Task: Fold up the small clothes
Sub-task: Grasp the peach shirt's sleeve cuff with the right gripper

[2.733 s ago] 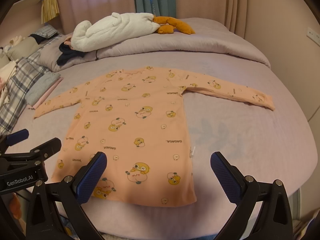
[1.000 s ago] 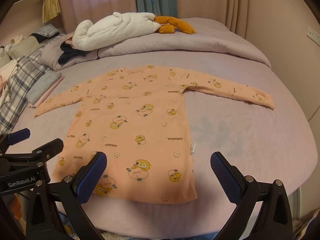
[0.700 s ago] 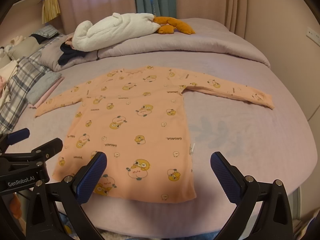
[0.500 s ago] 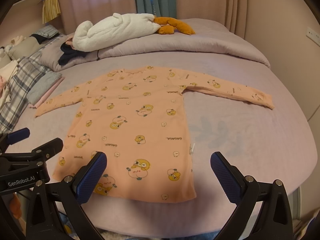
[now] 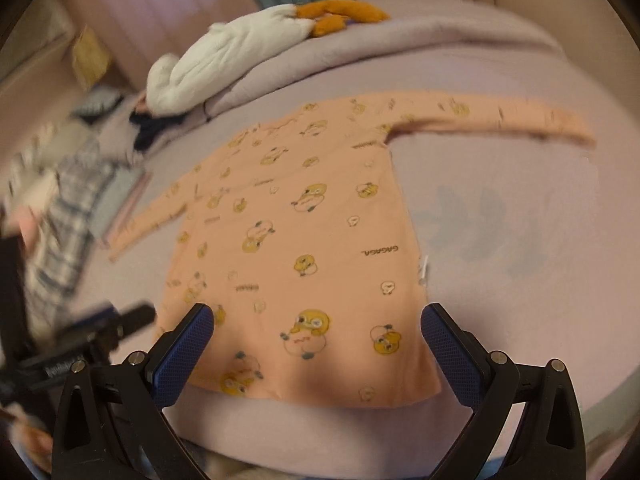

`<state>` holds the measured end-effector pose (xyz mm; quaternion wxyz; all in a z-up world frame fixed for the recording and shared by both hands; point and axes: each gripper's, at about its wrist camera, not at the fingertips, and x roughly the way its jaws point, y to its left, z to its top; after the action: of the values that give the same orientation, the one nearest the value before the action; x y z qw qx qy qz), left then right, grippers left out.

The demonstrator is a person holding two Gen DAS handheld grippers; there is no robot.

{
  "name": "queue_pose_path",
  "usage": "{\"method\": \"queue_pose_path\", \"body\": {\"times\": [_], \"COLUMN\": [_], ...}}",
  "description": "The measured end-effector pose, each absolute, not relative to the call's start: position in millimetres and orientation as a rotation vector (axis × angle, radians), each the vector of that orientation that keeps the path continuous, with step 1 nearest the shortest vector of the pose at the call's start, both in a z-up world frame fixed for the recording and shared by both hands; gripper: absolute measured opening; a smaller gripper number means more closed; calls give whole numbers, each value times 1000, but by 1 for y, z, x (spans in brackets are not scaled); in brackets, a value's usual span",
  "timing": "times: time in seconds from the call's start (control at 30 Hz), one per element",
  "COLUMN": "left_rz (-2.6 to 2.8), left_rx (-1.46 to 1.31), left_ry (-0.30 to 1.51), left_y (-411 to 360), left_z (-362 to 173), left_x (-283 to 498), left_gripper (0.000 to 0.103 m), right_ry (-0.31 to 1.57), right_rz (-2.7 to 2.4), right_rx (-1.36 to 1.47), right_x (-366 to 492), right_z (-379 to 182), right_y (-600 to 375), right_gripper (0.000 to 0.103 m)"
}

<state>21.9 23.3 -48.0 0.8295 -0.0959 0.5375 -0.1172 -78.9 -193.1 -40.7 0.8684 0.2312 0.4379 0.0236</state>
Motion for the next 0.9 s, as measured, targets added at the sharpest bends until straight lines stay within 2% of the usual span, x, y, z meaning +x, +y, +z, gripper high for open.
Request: {"method": "queue_pose_path", "body": {"times": [0.17, 0.53, 0.9], "left_rz": [-351, -415, -430], "left_rx": [-498, -597, -590], "left_ry": [1173, 1086, 1239], "left_y": [40, 31, 11], "left_z": [-69, -74, -103], "left_x": [41, 76, 113], "left_gripper": [103, 103, 103], "right_ry": [879, 682, 517], "right_rz": [-84, -331, -423], "right_rx": [706, 1040, 1113], "right_x": [-78, -66, -16], "right_z": [-62, -98, -113], "right_y": [-266, -417, -478], "right_gripper": [102, 102, 102]}}
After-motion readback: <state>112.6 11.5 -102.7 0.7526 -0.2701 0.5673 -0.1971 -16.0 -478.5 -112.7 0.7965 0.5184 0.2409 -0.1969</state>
